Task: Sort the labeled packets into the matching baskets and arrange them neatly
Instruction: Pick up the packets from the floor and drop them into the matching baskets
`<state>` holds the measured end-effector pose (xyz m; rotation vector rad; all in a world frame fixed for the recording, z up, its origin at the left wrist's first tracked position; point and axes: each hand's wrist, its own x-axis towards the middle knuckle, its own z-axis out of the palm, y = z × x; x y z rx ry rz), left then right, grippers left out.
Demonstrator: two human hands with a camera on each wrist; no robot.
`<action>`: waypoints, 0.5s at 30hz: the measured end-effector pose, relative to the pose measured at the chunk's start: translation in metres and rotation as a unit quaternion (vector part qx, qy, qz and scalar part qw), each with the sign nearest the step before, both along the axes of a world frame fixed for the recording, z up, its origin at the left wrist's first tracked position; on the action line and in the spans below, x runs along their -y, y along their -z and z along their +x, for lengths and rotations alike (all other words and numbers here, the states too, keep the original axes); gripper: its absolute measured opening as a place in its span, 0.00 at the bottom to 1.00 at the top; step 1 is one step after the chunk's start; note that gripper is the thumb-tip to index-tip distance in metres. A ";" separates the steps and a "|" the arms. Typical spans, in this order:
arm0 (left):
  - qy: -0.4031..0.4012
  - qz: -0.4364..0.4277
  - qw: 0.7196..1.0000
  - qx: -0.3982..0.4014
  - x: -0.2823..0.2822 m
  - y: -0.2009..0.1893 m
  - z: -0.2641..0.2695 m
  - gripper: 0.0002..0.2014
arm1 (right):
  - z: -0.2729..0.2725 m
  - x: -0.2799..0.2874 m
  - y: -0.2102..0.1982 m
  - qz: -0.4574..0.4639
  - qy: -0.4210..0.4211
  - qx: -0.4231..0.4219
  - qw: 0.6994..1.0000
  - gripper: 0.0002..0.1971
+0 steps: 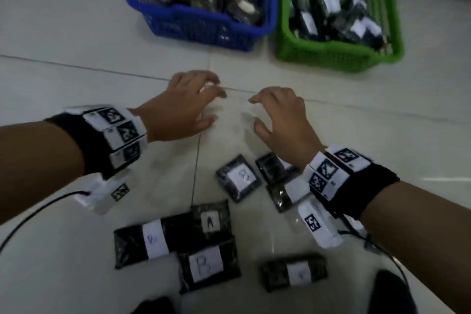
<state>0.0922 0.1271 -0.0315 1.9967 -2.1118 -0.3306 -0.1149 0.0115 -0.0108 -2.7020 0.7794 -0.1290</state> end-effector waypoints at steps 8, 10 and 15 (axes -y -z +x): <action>0.167 0.156 0.971 -0.077 -0.028 0.018 -0.070 0.32 | -0.107 -0.007 0.033 0.047 0.049 -0.139 0.988 0.32; 0.168 0.172 0.968 -0.066 -0.024 0.015 -0.077 0.33 | -0.112 -0.001 0.037 0.067 0.044 -0.156 0.985 0.33; 0.134 0.212 0.967 -0.053 -0.017 -0.001 -0.080 0.32 | -0.093 0.010 0.032 0.092 0.047 -0.143 0.984 0.35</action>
